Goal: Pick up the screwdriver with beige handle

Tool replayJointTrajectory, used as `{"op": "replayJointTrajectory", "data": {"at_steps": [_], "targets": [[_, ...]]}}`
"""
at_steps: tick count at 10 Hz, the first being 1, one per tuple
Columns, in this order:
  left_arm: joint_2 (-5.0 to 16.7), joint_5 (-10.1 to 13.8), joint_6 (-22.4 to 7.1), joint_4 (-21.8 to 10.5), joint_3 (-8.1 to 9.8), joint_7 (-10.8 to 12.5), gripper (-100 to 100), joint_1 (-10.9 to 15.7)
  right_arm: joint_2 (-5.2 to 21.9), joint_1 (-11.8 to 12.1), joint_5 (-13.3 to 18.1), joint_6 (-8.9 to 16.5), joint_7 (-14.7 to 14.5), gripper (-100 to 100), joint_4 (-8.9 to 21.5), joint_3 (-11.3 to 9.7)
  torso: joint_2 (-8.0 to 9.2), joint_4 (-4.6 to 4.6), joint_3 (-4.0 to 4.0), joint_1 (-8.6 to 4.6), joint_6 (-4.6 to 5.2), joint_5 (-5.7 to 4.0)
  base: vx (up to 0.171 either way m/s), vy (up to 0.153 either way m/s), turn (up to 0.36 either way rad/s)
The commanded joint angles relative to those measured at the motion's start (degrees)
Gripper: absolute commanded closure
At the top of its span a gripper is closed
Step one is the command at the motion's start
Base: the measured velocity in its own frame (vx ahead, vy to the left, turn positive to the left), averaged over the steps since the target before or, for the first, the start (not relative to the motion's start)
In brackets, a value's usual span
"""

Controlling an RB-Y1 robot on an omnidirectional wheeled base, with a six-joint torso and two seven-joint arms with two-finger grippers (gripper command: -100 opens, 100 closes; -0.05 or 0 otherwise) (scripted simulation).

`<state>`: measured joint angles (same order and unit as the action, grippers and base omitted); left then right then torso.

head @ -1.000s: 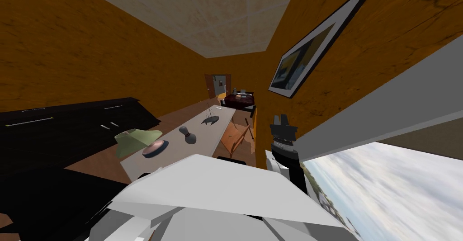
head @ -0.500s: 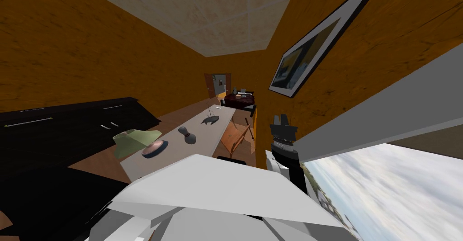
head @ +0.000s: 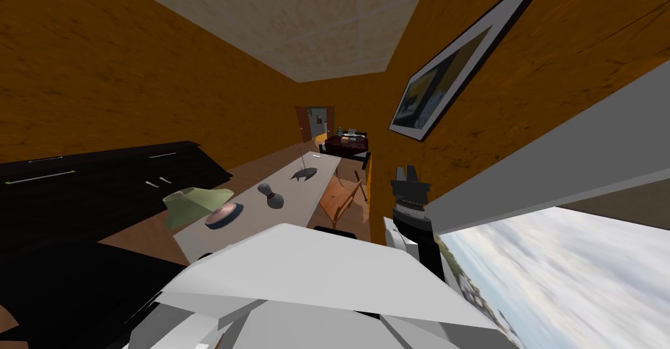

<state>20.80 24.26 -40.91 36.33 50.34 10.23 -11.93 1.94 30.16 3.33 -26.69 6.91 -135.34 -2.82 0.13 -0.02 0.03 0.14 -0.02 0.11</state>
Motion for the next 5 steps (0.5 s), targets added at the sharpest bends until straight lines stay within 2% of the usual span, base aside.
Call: {"op": "replayJointTrajectory", "data": {"at_steps": [1, 3, 5], "targets": [[0.9, -0.4, -0.3, -1.2, -0.64, 1.7, 100, 1.2, 0.0, 0.0, 0.0, 0.0, 0.0, 0, 0.0, 0.0, 0.0, 0.0, 0.0, 0.0, 0.0, 0.0, 0.002, -0.01, -0.027], [2.6, -1.5, -1.3, -2.4, -2.38, 5.1, 100, 3.5, 0.0, 0.0, 0.0, 0.0, 0.0, 0, 0.0, 0.0, 0.11, 0.0, 0.05, -0.02, -0.02, 0.01, -0.077, -0.027, -0.059], [4.2, -2.6, -2.3, -3.6, -4.11, 8.6, 100, 5.7, 0.0, 0.0, 0.0, 0.0, 0.0, 0, 0.0, 0.0, 0.51, 0.05, 0.26, -0.15, -0.08, -0.02, -0.154, -0.049, -0.059]]}}
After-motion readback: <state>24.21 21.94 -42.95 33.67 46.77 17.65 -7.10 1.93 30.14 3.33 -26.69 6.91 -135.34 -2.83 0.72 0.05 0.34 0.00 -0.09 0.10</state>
